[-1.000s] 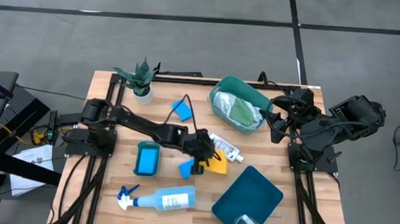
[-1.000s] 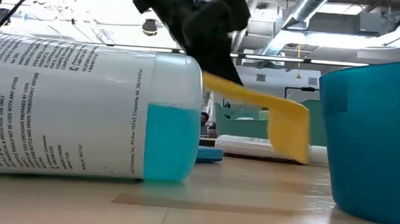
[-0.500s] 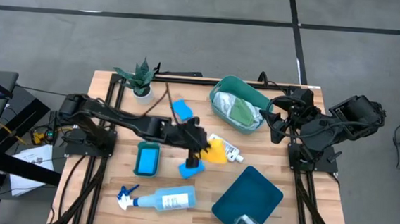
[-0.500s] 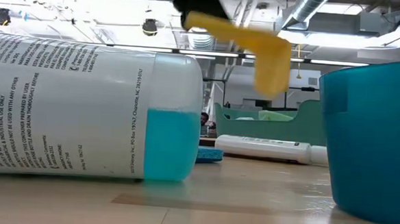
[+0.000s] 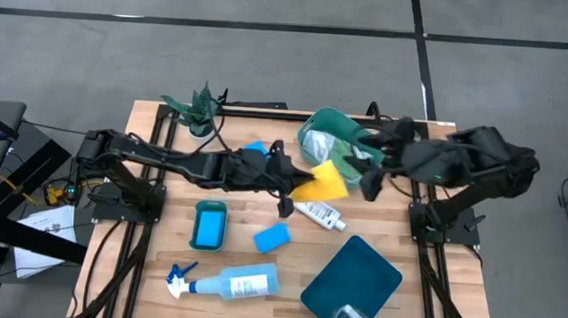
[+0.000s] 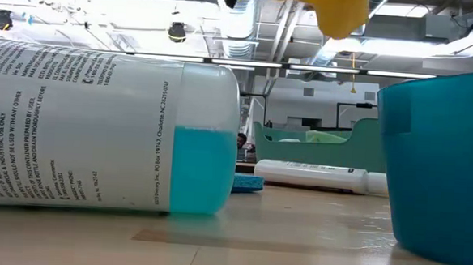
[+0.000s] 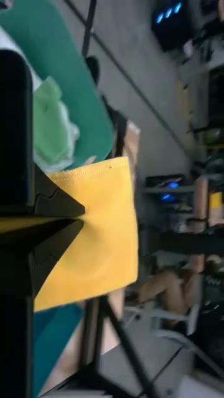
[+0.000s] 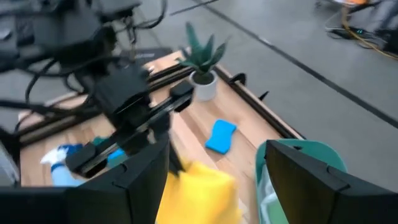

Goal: Pick & Place Kitchen Items
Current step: Put the yellow towel into the big green bin

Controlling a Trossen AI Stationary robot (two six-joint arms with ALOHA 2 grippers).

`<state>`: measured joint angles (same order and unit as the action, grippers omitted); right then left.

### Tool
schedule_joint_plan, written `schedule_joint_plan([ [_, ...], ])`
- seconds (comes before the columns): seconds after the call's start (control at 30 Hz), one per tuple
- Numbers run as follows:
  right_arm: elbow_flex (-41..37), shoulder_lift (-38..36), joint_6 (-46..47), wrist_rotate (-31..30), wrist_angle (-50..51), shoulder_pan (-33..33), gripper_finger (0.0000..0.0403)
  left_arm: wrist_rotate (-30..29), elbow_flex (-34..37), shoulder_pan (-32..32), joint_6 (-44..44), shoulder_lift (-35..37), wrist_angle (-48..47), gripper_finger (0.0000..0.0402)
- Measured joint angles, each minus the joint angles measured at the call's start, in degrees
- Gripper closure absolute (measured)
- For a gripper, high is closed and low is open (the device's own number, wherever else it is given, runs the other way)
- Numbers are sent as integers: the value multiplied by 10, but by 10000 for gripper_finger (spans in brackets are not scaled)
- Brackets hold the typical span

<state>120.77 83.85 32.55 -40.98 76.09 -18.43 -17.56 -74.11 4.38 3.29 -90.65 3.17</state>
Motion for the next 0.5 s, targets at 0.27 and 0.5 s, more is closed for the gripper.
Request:
schedule_joint_plan([
  [0.27,0,55,-132,91,-56,75,147,-12,0,-12,-13,16,33,401],
  [0.5,0,69,-184,150,-66,102,147,-25,0,-12,-31,41,43,401],
])
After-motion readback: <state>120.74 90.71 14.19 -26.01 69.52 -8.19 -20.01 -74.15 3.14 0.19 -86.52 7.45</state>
